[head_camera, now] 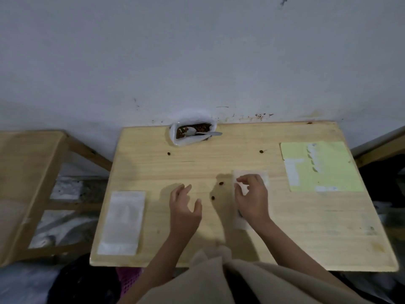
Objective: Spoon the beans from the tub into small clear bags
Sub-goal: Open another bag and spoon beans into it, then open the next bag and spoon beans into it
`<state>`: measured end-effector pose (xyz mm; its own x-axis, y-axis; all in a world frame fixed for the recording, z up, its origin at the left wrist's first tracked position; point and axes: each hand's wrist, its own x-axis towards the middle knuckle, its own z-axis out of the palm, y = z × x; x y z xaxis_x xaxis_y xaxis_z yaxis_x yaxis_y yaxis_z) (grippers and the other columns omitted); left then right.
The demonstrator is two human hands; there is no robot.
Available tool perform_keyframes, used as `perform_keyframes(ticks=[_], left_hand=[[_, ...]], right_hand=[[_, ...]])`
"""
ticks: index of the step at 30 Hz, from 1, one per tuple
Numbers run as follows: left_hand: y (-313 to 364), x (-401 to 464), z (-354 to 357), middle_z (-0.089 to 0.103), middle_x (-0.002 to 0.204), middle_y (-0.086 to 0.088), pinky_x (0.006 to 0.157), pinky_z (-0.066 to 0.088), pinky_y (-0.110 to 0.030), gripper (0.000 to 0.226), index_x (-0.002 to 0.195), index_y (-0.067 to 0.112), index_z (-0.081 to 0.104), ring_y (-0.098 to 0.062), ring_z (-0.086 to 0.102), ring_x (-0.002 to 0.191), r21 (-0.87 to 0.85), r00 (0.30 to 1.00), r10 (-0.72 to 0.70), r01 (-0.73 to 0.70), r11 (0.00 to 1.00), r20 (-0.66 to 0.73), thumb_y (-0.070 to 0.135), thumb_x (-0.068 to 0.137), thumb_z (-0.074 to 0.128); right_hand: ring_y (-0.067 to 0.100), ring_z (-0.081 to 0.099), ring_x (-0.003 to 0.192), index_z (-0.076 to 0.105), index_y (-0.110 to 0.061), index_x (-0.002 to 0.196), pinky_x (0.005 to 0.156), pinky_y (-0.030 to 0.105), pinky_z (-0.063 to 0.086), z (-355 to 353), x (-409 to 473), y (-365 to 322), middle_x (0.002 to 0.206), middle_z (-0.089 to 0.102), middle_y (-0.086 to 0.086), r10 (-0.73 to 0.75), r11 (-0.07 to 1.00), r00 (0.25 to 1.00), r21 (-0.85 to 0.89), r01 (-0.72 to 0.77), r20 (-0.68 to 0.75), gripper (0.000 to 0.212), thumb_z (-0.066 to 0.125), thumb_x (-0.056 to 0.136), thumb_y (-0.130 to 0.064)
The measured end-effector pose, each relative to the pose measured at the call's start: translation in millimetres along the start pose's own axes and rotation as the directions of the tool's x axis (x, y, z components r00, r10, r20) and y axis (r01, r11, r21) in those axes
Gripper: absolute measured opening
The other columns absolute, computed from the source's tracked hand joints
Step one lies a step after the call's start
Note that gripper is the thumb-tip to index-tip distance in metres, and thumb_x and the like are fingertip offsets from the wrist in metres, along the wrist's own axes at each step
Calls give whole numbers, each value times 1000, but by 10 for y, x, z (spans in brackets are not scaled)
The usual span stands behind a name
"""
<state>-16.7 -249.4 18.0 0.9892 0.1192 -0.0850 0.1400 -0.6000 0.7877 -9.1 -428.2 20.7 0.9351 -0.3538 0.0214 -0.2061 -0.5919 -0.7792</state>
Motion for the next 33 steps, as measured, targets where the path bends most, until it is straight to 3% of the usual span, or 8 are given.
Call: perform_keyframes(ticks=[2, 7, 11, 16, 21, 24, 28, 33], left_hand=[[-249, 19, -324, 48, 130, -19, 93, 18, 6, 39, 120, -3, 59, -19, 43, 119, 76, 999, -20, 22, 997, -28, 1, 82, 67], [-980, 33, -1054, 52, 129, -20, 100, 34, -33, 42, 120, 2, 60, -34, 46, 122, 192, 978, -153, 179, 965, -143, 13, 82, 72], [-1482, 62, -1456, 49, 131, -23, 100, 38, -44, 53, 122, 4, 60, -38, 45, 124, 276, 979, -192, 205, 939, -74, 25, 76, 77], [-1635, 89, -1615, 27, 148, -5, 103, 34, -39, 73, 140, 20, 42, -29, 31, 132, 451, 972, -209, 139, 882, 108, 46, 76, 68], [-1689, 60, -1583, 32, 145, -7, 102, 33, -41, 75, 138, 18, 45, -29, 32, 129, 477, 991, -119, 77, 875, 59, 50, 74, 70], [-1774, 65, -1554, 40, 139, -10, 95, 40, -46, 75, 132, 17, 52, -33, 40, 123, 465, 996, -79, 53, 884, 37, 52, 70, 73], [-1802, 75, -1554, 44, 134, -10, 89, 42, -45, 75, 128, 16, 55, -33, 46, 115, 471, 999, -49, 35, 881, 18, 56, 67, 72], [-1767, 131, -1663, 44, 132, -7, 97, 36, -37, 70, 125, 16, 55, -27, 43, 118, 277, 993, -97, 74, 958, 70, 52, 68, 73]], right_hand=[[14, 57, 80, 63, -9, 87, 71, 14, 38, 276, -136, -236, 86, 61, 2, -3, 999, 998, 51, -1, 70, 9, 66, 80, -4], [9, 57, 73, 65, -12, 92, 62, 5, 38, 1067, -475, -749, 84, 61, -3, 65, 993, 926, 66, -97, 373, 8, 63, 84, -14], [14, 59, 74, 67, -7, 101, 70, 17, 44, 1656, -646, -1101, 91, 67, 6, 106, 991, 875, 27, -135, 472, 18, 60, 86, -14], [21, 43, 55, 39, -9, 58, 50, 28, 35, 2077, -704, -1372, 64, 44, 11, 180, 984, 867, -97, -152, 465, 28, 54, 81, -9], [22, 57, 71, 59, -11, 83, 58, 26, 45, 2244, -752, -1438, 89, 58, 10, 269, 962, 903, -133, -238, 334, 7, 58, 80, -17], [22, 61, 87, 63, -10, 104, 74, 32, 53, 2254, -803, -1465, 102, 60, 7, 257, 965, 932, -118, -234, 256, 25, 63, 81, -21], [17, 60, 79, 62, -13, 88, 71, 28, 51, 2237, -860, -1545, 84, 62, -1, 271, 960, 947, 27, -279, 174, 13, 70, 77, -15], [8, 57, 71, 67, -10, 83, 67, 12, 42, 2191, -822, -1614, 72, 61, -9, 190, 939, 932, 220, -264, 308, 7, 64, 82, -3]])
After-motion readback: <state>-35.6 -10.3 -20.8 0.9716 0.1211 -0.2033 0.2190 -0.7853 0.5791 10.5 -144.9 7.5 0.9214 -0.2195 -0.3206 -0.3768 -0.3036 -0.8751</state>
